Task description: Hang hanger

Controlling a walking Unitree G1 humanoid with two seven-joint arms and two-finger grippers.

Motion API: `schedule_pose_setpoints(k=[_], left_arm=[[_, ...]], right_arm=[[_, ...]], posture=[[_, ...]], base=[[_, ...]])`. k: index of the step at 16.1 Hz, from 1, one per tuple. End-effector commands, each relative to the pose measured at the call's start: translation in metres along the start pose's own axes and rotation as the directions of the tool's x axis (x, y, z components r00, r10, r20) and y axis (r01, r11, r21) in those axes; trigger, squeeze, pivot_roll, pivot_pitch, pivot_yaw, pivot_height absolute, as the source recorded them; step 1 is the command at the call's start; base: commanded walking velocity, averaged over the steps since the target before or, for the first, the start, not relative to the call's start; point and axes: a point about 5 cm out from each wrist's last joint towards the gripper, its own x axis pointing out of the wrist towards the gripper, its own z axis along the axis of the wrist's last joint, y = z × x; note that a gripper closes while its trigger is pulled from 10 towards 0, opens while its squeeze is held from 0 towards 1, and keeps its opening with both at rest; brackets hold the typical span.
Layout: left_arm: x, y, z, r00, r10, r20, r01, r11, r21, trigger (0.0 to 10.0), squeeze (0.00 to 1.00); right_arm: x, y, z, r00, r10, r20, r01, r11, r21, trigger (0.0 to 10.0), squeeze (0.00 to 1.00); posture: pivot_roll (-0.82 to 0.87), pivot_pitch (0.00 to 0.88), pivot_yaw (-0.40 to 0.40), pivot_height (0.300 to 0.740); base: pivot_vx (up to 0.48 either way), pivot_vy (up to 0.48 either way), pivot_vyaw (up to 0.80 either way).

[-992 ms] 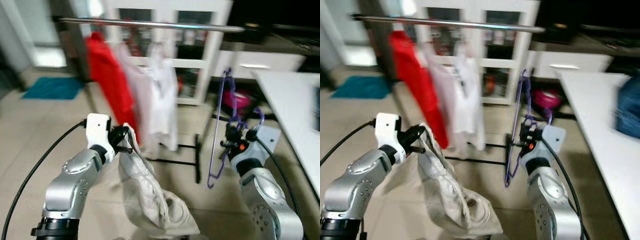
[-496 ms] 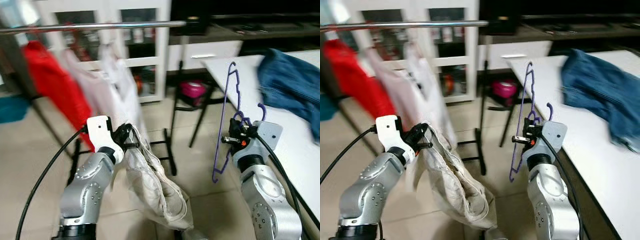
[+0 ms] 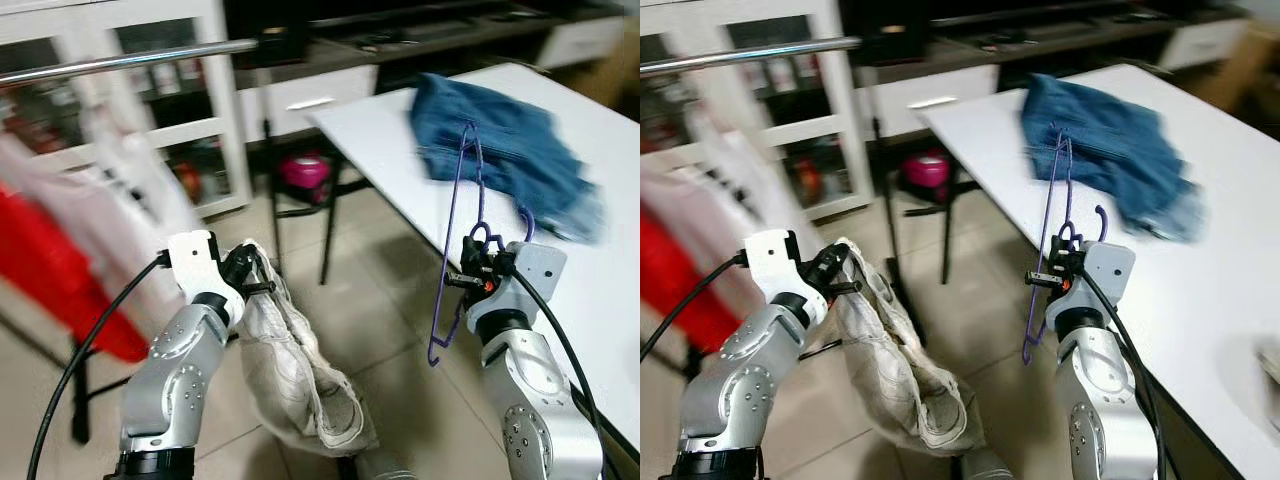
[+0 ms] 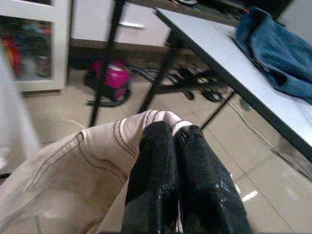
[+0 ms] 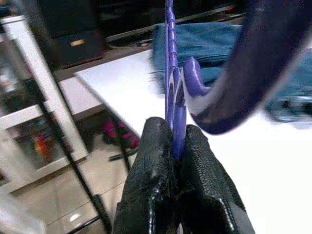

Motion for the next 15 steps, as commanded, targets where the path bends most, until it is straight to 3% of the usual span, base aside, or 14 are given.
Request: schedule_pose_setpoints(k=[1,5,9,11,13,15], left_arm=[[-0.0009,-0.005,0.0083,0.999,-0.021,0.05,0.02,1.0,0.013,10.0,0.0],[0.0001,-0.0032,0.0081,0.998,0.013,0.058,-0.011,1.0,-0.026,10.0,0.0],[0.0006,-0.0035,0.0083,0.998,0.007,0.055,-0.007,1.0,-0.001,10.0,0.0],[-0.0017,-0.0082,0.0077,0.997,-0.023,0.076,0.032,0.993,-0.112,10.0,0.0],[-0.0015,-0.005,0.005,0.995,0.036,0.094,-0.026,0.994,-0.111,10.0,0.0],[-0.0019,-0.0064,0.0024,0.996,0.034,0.083,-0.025,0.994,-0.108,10.0,0.0]], right_arm=[[-0.0014,-0.0014,0.0003,1.0,-0.016,0.008,0.016,1.0,-0.006,10.0,0.0],[-0.0024,-0.001,-0.0024,1.0,-0.016,-0.01,0.016,0.999,-0.035,10.0,0.0],[-0.0019,-0.0007,-0.0028,1.0,-0.016,-0.013,0.016,0.999,-0.045,10.0,0.0],[-0.0016,0.0002,-0.0026,1.0,-0.012,-0.003,0.012,1.0,-0.028,10.0,0.0],[-0.0012,-0.0012,-0.0021,1.0,-0.024,0.003,0.024,1.0,-0.016,10.0,0.0],[-0.0013,-0.0013,-0.0022,1.0,-0.028,0.003,0.028,0.999,-0.02,10.0,0.0]], posture=[[-0.11,0.0,0.03,0.74],[-0.11,0.0,0.031,0.74],[-0.11,0.0,0.03,0.74],[-0.11,0.0,0.03,0.74],[-0.11,0.0,0.031,0.74],[-0.11,0.0,0.032,0.74]], base=[[0.0,0.0,-0.8],[0.0,0.0,-0.8],[0.0,0.0,-0.8],[0.0,0.0,-0.8],[0.0,0.0,-0.8],[0.0,0.0,-0.8]])
